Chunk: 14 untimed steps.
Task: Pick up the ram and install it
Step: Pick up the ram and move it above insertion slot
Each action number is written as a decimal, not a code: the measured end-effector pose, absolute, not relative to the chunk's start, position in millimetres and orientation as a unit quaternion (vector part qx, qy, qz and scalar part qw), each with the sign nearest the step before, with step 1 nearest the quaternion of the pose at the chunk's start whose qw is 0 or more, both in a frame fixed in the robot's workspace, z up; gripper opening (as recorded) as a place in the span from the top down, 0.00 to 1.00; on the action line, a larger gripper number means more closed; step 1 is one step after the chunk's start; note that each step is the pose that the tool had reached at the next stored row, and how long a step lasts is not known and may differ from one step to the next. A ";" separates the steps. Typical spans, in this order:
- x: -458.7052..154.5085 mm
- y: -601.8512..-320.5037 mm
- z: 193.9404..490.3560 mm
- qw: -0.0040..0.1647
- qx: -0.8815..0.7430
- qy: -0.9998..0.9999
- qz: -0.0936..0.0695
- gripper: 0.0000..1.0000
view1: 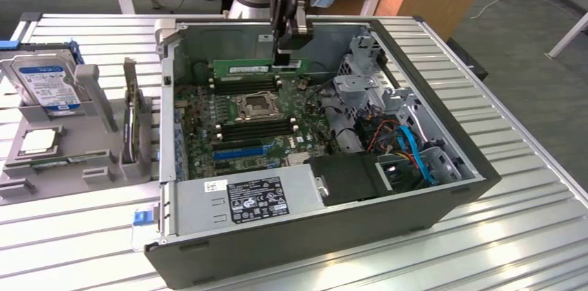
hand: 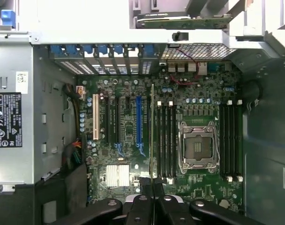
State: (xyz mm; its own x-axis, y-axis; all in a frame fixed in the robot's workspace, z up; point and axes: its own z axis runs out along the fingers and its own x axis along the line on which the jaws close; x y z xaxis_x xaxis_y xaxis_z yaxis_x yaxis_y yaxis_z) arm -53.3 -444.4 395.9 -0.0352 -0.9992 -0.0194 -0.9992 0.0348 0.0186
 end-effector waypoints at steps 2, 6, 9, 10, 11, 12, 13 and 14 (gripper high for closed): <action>-53.3 -439.3 395.8 0.000 -0.695 0.719 0.013 0.88; -53.3 -429.1 395.5 0.000 -0.695 0.719 0.013 0.88; -53.3 -421.6 395.2 0.001 -0.695 0.719 0.013 0.88; -53.3 -419.2 395.1 0.001 -0.695 0.719 0.013 0.88; -53.3 -417.0 395.1 0.000 -0.695 0.719 0.013 0.88; -53.3 -414.7 395.0 0.000 -0.695 0.719 0.013 0.88; -53.3 -412.6 394.9 0.000 -0.695 0.719 0.013 0.88; -53.3 -410.5 394.8 0.001 -0.695 0.719 0.013 0.88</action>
